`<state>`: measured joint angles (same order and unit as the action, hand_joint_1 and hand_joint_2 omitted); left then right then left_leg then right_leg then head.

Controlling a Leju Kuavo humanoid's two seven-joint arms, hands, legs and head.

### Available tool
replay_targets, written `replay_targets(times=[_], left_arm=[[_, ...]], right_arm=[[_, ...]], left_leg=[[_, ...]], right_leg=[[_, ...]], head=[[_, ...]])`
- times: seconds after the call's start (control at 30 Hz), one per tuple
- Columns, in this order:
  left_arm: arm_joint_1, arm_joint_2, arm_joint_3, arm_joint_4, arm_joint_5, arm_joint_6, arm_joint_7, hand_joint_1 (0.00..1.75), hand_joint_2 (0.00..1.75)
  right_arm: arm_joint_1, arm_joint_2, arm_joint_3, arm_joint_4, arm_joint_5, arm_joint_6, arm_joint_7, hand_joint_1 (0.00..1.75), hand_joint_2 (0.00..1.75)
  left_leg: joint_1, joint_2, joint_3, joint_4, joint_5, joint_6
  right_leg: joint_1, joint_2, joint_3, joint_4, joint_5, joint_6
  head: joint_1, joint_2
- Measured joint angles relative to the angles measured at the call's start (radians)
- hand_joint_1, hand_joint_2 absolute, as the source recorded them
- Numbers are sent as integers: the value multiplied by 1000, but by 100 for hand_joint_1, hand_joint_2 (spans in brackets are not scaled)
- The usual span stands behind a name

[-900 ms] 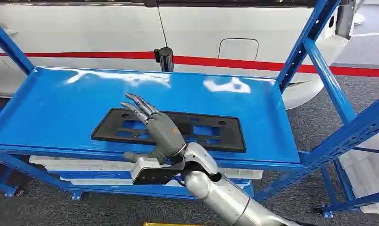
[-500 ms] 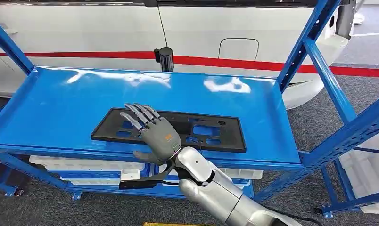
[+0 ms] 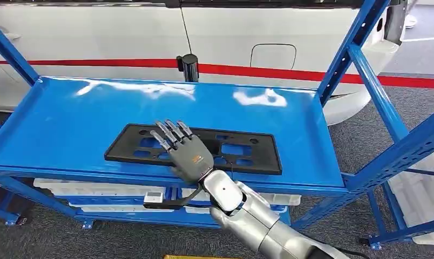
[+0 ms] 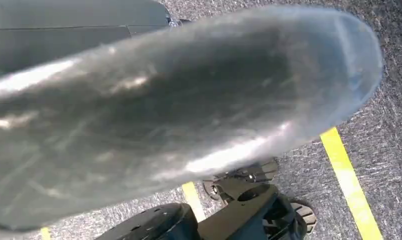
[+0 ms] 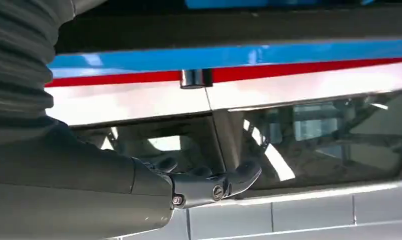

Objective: Take the parts from the cabinet and place them on the table.

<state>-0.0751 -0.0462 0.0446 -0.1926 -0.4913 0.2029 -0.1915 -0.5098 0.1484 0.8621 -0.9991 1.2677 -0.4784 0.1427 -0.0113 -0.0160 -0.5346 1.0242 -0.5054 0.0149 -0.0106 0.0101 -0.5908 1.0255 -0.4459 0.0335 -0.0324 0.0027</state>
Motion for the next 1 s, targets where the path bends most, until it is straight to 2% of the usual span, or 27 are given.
replay_targets(times=[0.17,0.27,0.37,0.5,0.83,1.0], left_arm=[[0,0,3,0,0,0,0,0,0],[1,0,13,0,-2,4,2,0,0],[1,0,23,0,-7,5,3,0,0],[2,-2,30,0,-10,6,3,0,0],[3,-4,45,0,-12,6,3,0,0],[3,-5,53,0,-15,10,-2,0,0]], right_arm=[[-2,0,-11,16,43,51,48,0,175],[-2,0,-23,19,112,80,120,0,175],[-3,0,-37,24,132,129,147,0,175],[-8,0,-53,32,179,149,192,0,175],[-10,0,-62,40,217,153,223,0,175],[-14,1,-72,43,271,227,249,0,175]], left_leg=[[0,0,0,0,0,0],[0,0,0,0,0,0],[0,0,0,0,0,0],[0,0,0,0,0,0],[0,0,1,0,0,0],[0,0,1,0,0,0]], right_leg=[[0,0,0,0,0,0],[0,0,0,0,0,0],[0,0,0,0,0,0],[0,0,0,0,0,0],[0,0,1,0,0,0],[0,0,1,0,0,0]], head=[[0,0],[0,0],[0,0],[0,0],[0,0],[0,0]])
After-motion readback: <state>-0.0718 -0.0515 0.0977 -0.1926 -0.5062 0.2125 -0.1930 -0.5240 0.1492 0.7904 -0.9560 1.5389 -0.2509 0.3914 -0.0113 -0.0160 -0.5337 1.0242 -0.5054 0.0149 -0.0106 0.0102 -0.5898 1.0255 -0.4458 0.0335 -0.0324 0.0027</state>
